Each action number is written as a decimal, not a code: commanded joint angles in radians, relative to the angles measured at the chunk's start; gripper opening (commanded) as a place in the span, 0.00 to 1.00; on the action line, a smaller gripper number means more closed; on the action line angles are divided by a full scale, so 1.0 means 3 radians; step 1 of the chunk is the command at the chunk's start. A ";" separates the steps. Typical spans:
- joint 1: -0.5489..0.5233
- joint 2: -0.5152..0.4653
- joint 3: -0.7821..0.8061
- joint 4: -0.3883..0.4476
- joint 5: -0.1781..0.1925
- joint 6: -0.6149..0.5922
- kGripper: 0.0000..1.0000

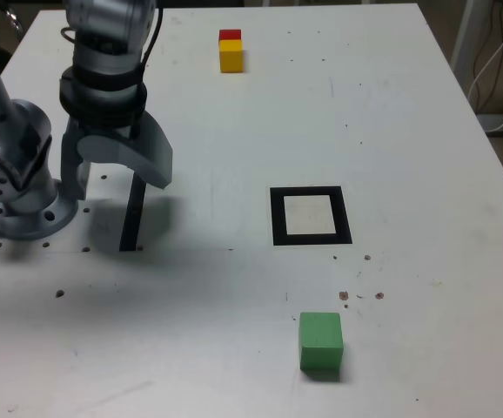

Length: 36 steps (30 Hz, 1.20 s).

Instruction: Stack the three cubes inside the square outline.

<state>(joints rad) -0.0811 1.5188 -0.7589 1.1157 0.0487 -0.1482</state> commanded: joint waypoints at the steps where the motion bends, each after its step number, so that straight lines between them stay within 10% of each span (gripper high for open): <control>1: 0.0001 -0.0015 -0.0007 -0.0006 -0.0004 -0.0007 1.00; 26: 0.0161 -0.0247 -0.0006 -0.0032 -0.0028 0.0172 1.00; 36: 0.0662 -0.0302 -0.0665 0.0556 -0.0044 0.0824 1.00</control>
<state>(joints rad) 0.1028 1.4268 -0.9334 1.2637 0.0305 0.0843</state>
